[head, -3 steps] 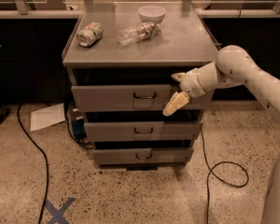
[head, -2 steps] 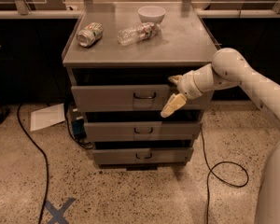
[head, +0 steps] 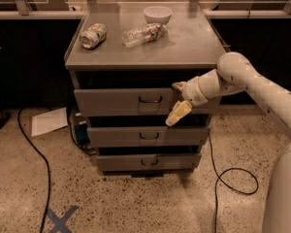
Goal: Open top drawer
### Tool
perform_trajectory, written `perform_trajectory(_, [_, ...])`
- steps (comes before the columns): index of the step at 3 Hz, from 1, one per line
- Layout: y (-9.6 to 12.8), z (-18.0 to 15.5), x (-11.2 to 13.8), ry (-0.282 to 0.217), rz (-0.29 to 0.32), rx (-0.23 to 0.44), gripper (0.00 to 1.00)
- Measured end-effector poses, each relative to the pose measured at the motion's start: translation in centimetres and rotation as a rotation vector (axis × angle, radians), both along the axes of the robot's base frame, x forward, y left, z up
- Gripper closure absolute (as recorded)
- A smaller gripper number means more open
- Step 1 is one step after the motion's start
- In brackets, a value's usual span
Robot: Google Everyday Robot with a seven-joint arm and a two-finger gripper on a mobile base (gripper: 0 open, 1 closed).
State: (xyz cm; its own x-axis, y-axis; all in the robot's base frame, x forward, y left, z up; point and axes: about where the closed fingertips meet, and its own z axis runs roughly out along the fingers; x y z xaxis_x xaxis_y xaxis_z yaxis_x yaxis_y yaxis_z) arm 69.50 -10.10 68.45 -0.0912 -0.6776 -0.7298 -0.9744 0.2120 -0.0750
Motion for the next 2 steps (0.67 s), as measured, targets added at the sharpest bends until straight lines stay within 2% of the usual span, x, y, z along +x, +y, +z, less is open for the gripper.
perform_trajectory(2, [0.5, -0.2, 2.1, -0.013, 0.009, -0.019, 0.0])
